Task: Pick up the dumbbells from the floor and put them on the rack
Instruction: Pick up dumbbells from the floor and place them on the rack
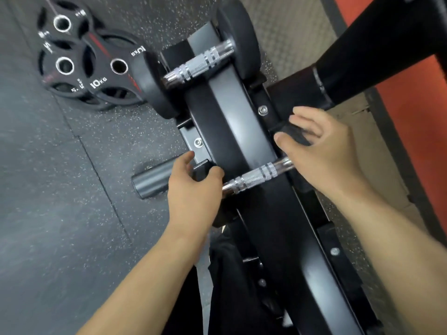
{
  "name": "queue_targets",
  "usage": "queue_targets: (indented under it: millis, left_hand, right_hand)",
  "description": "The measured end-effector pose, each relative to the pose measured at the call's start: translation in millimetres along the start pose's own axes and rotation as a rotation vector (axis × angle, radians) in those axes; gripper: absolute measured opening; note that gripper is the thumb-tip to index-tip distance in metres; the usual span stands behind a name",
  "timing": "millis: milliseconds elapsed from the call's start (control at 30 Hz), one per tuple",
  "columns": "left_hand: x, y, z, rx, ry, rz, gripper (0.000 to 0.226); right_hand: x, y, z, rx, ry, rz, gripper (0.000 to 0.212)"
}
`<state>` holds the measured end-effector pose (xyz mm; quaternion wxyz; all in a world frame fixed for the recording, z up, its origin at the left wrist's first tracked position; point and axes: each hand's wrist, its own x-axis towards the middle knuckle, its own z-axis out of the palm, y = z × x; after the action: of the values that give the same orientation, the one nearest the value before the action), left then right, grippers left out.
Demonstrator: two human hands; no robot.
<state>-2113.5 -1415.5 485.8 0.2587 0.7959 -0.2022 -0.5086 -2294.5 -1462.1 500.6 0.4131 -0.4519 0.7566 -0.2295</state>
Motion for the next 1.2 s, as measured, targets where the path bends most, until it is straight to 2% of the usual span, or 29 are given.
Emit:
queue_targets:
  millis: [167, 333, 533, 733, 933, 1067, 1200]
  left_hand:
    - [-11.6, 63.7, -28.5, -0.082, 0.024, 0.242, 0.034]
    - [-50.6, 160.3, -103.2, -0.133, 0.084, 0.484, 0.032]
    - [-152.6, 263.2, -226.5, -0.185, 0.147, 0.801, 0.026]
    - [-274.6, 334.4, -398.8, -0.169, 0.302, 1.078, 0.023]
    - [-375.0, 326.8, -598.2, -0.122, 0.599, 1.298, 0.025]
    - [-423.5, 284.4, -720.1, -0.068, 0.804, 1.309, 0.024]
    - [-461.4, 225.0, -815.1, -0.036, 0.964, 1.234, 0.024]
  right_hand:
    - [12.4, -61.7, -5.1, 0.127, -0.06, -0.168, 0.045]
    - [-8.4, -158.9, -45.7, 0.129, -0.035, -0.388, 0.044]
    - [-77.0, -317.9, -100.5, 0.098, 0.039, -0.679, 0.043]
    - [-198.2, -501.8, -114.0, 0.071, 0.061, -1.012, 0.045]
    - [-347.0, -645.5, -54.1, 0.152, 0.049, -1.315, 0.044]
    - [-446.2, -708.0, 8.6, 0.211, -0.003, -1.482, 0.049]
    - [-536.8, -748.3, 79.6, 0.238, -0.11, -1.598, 0.049]
